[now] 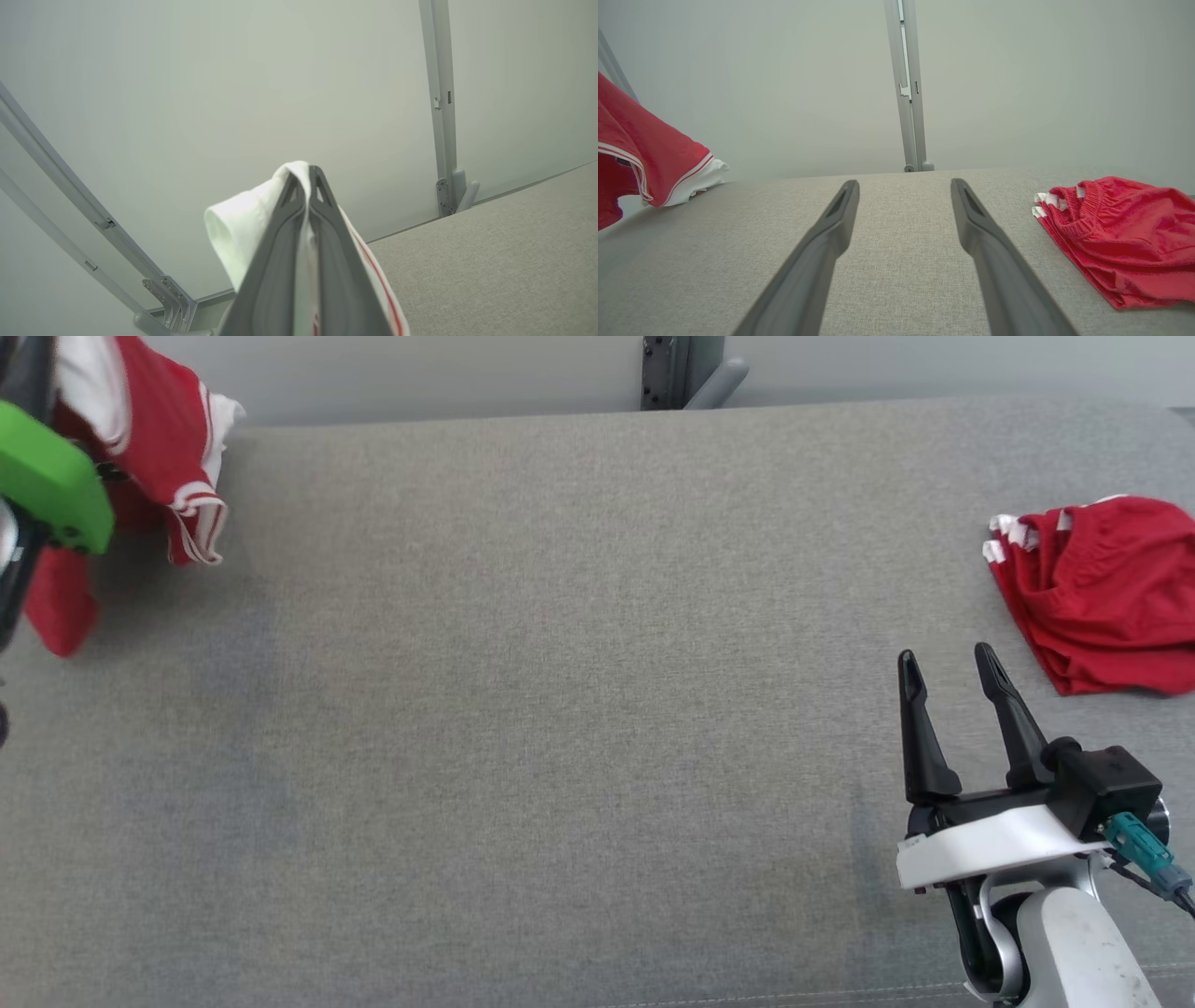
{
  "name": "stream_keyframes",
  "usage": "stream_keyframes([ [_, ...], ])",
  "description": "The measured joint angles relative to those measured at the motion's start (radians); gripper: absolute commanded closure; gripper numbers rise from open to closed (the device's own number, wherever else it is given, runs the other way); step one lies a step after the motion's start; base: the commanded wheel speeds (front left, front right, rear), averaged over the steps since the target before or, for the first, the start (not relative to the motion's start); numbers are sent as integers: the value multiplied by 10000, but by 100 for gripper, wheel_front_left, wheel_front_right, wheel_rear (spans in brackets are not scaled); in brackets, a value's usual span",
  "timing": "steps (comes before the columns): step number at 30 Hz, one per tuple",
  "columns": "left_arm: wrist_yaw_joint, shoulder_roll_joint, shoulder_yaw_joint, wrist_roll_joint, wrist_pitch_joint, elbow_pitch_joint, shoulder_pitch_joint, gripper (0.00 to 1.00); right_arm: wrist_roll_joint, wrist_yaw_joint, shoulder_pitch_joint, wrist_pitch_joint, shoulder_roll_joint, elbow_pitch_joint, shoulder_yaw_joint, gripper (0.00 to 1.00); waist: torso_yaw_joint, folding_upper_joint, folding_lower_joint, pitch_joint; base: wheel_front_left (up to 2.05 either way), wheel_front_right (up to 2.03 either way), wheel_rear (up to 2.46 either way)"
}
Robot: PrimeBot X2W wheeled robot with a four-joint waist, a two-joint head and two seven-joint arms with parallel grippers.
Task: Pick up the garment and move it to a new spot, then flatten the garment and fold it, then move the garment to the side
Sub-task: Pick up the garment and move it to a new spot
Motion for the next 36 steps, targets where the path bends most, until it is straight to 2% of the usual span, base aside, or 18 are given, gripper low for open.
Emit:
stream_keyframes([
  [6,13,-807,-614,174,470,-1728,-141,100,117,-2,148,-94,2,105,42,0,-538,0,0,-600,0,0,0],
  [12,144,-1553,-972,174,673,-2661,-261,100,265,-2,98,-169,2,184,209,0,-1245,1,0,-707,0,0,0],
  [20,479,-1858,-736,165,334,-2855,-767,100,407,-2,-9,-228,-2,320,261,0,-1932,1,0,-490,0,0,0],
  [26,573,-1770,-658,-290,485,-1914,-149,100,558,-2,-115,-272,0,428,349,0,-2214,0,0,-132,0,0,0],
  [36,725,-1645,-368,-1076,-328,1139,2131,100,644,-2,-327,-303,0,489,431,0,-2397,0,0,415,0,0,0],
])
